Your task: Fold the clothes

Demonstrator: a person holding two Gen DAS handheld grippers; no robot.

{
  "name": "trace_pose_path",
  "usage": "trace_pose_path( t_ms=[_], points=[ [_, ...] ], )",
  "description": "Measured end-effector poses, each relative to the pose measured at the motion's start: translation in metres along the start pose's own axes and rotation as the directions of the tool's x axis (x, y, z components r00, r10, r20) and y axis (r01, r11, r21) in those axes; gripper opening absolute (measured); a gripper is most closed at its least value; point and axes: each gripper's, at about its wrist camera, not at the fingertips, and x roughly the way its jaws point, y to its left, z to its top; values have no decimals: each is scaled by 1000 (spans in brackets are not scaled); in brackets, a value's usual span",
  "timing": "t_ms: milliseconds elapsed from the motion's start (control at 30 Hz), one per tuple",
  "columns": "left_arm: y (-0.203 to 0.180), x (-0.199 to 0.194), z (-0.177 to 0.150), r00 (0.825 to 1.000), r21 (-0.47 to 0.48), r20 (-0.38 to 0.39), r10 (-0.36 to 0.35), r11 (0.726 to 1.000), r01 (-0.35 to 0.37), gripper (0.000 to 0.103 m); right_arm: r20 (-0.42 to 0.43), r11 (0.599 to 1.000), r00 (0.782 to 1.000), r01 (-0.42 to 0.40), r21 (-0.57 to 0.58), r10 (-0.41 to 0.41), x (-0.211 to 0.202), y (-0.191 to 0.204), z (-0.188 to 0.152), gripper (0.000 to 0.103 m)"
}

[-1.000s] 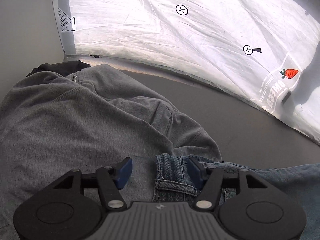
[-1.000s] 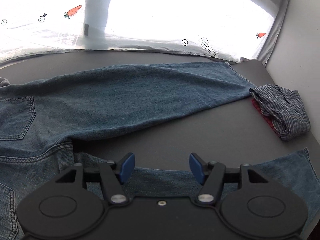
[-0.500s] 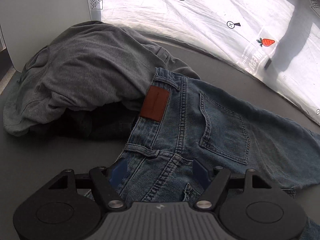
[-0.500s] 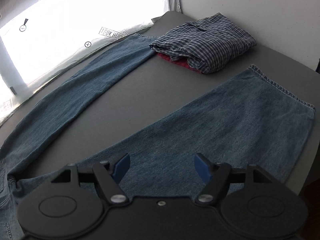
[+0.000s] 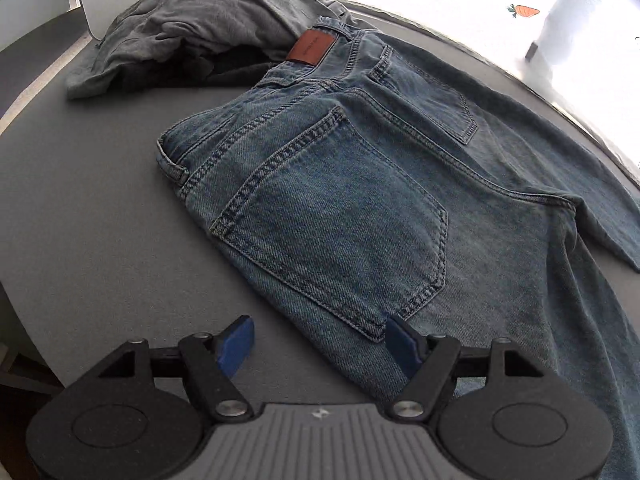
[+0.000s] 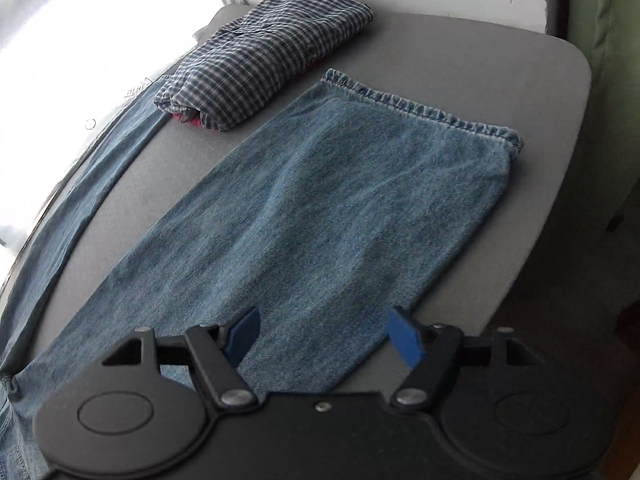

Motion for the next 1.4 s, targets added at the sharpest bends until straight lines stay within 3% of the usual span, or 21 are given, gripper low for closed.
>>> trace_pose_path(
  t_ms=[267,433,667,767,833,900,933,1167,1300,1400],
  points=[
    [-15,1,-6,1000,15,-6,30,999,-30,74,7,989,999,-54,135,53,6,-38,8,72],
    [-23,4,-8,999,40,-9,52,998,-52,79,35,984,999,-35,176,30,13,-45,20,70],
    [-31,10,-5,997,52,-22,72,996,-70,86,-4,980,999,36,196,-36,24,-36,44,68],
    [-34,12,-3,996,57,-29,85,995,-84,87,-4,985,996,91,144,-91,23,-29,47,54],
    [-34,12,-2,996,56,-33,88,995,-86,87,2,986,992,122,111,-123,22,-25,48,29],
    [-34,13,-1,996,52,-35,87,995,-85,87,8,988,992,125,93,-126,23,-23,52,11],
    [-34,13,0,996,51,-36,87,995,-85,87,10,989,993,120,90,-121,23,-22,54,10],
    [-30,14,3,997,27,-40,74,997,-73,87,6,980,993,112,165,-115,27,-25,59,9],
    [-25,13,6,998,9,-38,59,998,-59,87,12,974,993,114,196,-119,27,-33,60,15],
    [-25,16,9,996,18,-38,86,996,-85,87,12,975,992,122,188,-126,29,-33,61,15]
  ],
)
